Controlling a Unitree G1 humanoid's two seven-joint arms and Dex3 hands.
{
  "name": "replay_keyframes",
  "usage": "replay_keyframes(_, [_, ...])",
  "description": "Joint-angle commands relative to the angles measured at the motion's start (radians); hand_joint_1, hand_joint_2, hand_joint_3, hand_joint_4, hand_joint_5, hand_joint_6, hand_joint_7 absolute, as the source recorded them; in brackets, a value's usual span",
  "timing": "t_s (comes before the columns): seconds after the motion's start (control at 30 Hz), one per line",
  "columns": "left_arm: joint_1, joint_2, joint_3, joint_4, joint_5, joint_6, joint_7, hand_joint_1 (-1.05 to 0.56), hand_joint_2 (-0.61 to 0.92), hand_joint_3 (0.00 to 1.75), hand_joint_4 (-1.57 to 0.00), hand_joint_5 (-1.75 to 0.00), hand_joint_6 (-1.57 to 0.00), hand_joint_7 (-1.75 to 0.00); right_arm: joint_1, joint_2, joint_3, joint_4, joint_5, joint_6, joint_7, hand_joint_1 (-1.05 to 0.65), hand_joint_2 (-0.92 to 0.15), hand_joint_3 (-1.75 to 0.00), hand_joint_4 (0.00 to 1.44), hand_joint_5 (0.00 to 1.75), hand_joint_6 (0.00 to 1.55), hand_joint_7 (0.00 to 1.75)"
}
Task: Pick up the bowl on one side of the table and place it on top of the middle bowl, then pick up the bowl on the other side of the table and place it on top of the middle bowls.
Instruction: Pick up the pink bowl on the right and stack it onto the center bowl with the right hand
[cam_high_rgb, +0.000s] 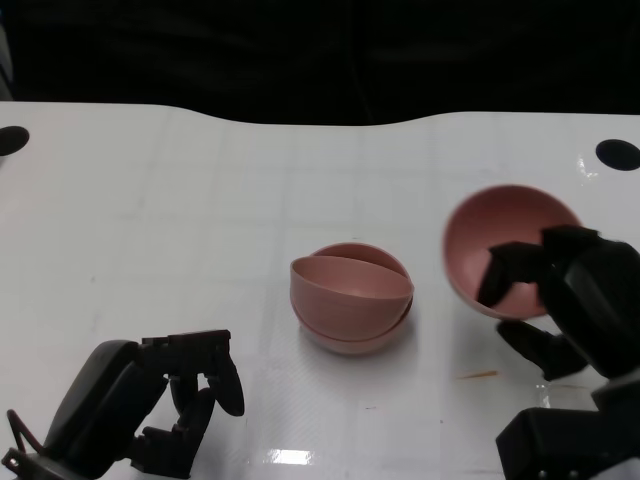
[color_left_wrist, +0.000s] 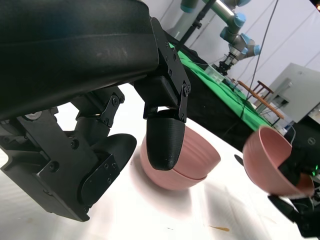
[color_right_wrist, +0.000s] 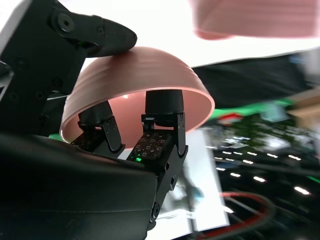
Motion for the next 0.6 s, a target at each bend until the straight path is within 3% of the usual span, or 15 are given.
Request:
replay_keyframes(0.03, [-0.003, 0.008, -0.002, 0.005, -0.005, 0.004, -0.010, 0.02, 0.22, 1.57, -0.90, -1.70, -0.86, -1.45, -0.046, 0.016, -0.002, -0.001, 0.022, -0.028, 0.015, 0.01, -0.01, -1.50, 1.06, 1.75, 1.00, 1.36])
replay_keyframes(0.37, [-0.002, 0.009, -0.003, 0.003, -0.006, 0.012, -0.013, 0.01, 0.23, 1.56, -0.90, -1.69, -0.85, -1.45, -0.076, 0.046, -0.012, 0.025, 0.050, -0.059, 0.051, -0.03, 0.00, -1.56, 1.05, 1.75, 1.01, 1.30])
replay_keyframes(0.47, [-0.004, 0.008, -0.004, 0.008, -0.005, 0.010, -0.013, 0.01, 0.22, 1.57, -0.90, -1.69, -0.85, -1.44, -0.106, 0.070, -0.013, 0.052, 0.101, -0.084, 0.077, 0.00, -0.02, -1.59, 1.05, 1.75, 1.00, 1.33])
replay_keyframes(0.6, [-0.007, 0.007, -0.004, 0.013, 0.001, 0.005, -0.007, 0.02, 0.23, 1.56, -0.90, -1.70, -0.85, -1.44, -0.147, 0.101, -0.015, 0.097, 0.136, -0.108, 0.086, 0.00, -0.09, -1.55, 1.06, 1.75, 0.92, 1.49])
